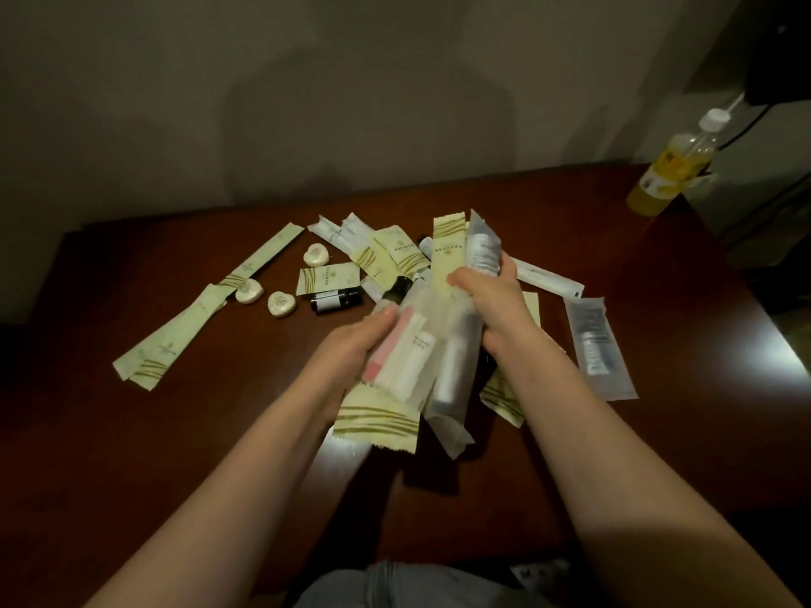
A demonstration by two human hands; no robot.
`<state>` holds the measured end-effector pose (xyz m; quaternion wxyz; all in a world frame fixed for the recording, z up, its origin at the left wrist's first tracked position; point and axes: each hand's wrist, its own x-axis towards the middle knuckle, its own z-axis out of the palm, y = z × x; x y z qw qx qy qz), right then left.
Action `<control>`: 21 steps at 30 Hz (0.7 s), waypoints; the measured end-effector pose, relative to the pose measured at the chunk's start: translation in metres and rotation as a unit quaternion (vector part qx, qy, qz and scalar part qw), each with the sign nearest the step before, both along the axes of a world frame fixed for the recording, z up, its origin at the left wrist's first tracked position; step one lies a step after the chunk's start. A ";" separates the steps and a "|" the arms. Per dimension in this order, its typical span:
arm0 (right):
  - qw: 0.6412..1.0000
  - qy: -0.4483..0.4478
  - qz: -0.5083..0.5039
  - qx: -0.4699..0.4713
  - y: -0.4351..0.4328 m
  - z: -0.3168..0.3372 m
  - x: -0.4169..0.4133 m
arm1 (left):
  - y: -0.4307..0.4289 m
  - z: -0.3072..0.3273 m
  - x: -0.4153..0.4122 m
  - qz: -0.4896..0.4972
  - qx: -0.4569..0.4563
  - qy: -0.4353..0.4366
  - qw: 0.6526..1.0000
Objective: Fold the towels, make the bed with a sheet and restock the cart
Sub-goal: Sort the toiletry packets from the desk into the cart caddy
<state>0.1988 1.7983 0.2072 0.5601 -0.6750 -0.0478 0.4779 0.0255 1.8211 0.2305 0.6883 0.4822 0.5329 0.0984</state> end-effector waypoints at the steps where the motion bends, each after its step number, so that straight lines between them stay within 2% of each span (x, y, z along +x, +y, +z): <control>1: 1.000 -0.008 -0.006 -0.007 -0.001 0.001 -0.003 | -0.002 0.005 -0.002 -0.013 0.009 0.001 1.000; 7: 0.998 -0.007 -0.068 0.006 -0.021 0.021 -0.031 | -0.001 0.016 -0.014 0.018 0.038 -0.029 0.999; 11: 0.984 -0.069 -0.159 0.031 -0.053 0.038 -0.054 | -0.015 0.024 -0.036 -0.014 0.047 -0.060 0.997; 16: 0.946 -0.129 -0.293 0.057 -0.126 0.062 -0.103 | -0.034 0.035 -0.086 -0.070 0.077 -0.097 0.990; 21: 0.937 -0.121 -0.312 0.103 -0.223 0.089 -0.167 | -0.093 0.050 -0.108 -0.133 0.080 -0.165 0.974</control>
